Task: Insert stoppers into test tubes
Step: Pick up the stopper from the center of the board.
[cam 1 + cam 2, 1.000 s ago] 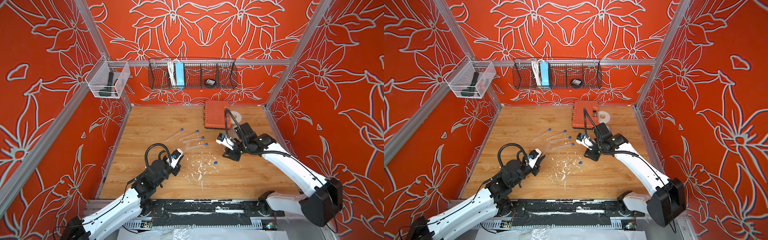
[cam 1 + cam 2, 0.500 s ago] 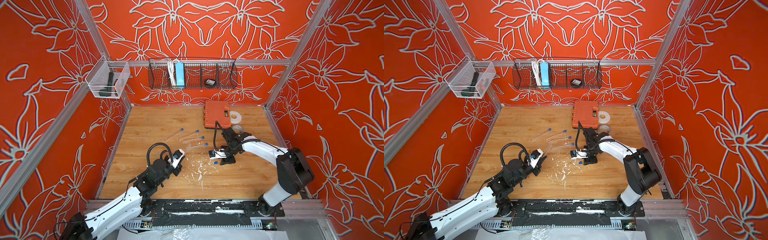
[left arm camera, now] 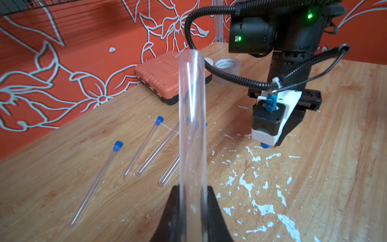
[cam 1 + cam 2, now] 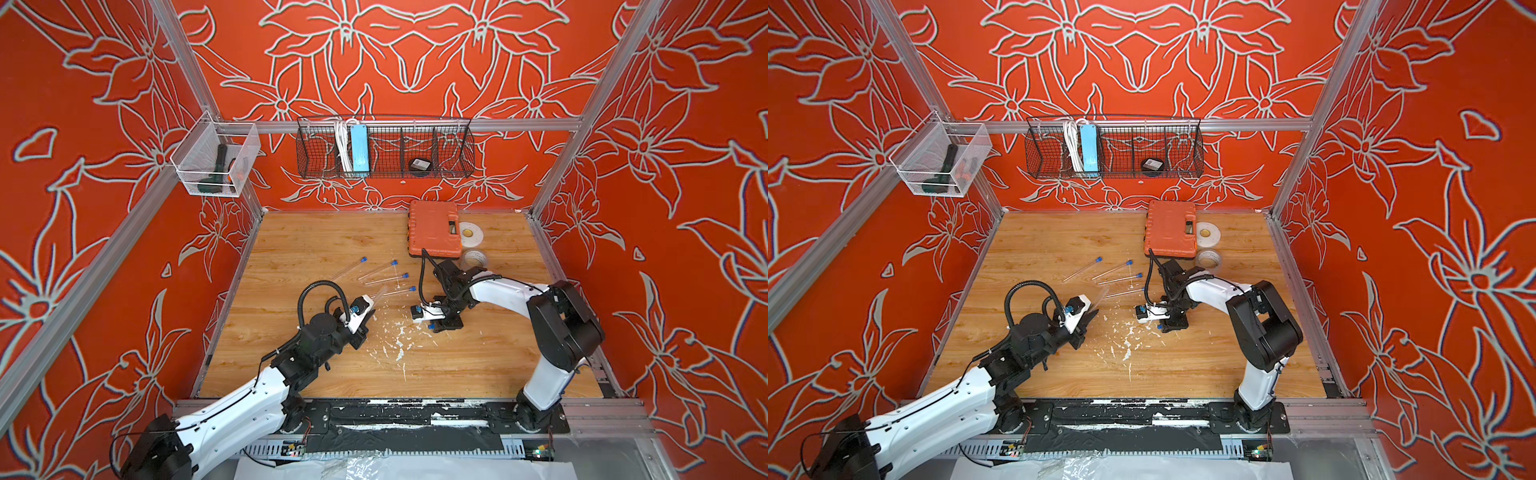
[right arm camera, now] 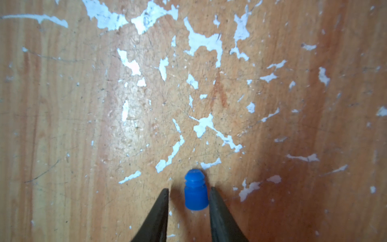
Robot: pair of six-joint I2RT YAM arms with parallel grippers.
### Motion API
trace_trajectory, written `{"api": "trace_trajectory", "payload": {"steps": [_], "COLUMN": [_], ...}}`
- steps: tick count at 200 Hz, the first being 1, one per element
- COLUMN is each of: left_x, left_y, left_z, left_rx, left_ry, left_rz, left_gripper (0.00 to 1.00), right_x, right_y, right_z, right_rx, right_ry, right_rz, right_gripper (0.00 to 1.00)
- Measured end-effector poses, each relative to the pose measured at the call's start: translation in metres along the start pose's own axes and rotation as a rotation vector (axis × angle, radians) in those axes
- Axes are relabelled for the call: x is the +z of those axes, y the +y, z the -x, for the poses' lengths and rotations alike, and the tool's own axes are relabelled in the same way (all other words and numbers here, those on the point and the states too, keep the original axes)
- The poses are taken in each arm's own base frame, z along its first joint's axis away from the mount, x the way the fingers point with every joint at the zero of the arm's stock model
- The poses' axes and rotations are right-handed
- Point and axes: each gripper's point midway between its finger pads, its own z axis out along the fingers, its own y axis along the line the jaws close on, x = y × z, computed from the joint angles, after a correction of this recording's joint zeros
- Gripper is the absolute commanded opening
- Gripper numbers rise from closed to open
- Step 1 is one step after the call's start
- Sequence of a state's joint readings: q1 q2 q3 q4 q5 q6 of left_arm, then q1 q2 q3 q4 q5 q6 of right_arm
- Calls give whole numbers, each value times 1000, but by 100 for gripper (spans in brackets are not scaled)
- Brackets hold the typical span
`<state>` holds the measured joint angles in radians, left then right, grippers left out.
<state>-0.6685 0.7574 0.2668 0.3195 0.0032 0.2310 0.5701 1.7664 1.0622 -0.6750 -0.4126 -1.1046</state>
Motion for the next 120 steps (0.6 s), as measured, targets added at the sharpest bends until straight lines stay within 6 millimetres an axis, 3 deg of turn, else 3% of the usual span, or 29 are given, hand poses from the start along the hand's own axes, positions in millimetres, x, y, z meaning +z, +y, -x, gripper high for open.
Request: {"api": "trace_trajectory", "payload": {"steps": [120], "left_x": [-4], "left_y": [2], "left_z": [9], "left_rx": [0], "left_ry": [-35], "left_rz": [7], "left_gripper": [0], "right_x": [5], "right_y": [-3], "right_z": [-1], "right_rx": [-19], "right_ry": [18], "right_rz": [-1], "right_gripper": [13]}}
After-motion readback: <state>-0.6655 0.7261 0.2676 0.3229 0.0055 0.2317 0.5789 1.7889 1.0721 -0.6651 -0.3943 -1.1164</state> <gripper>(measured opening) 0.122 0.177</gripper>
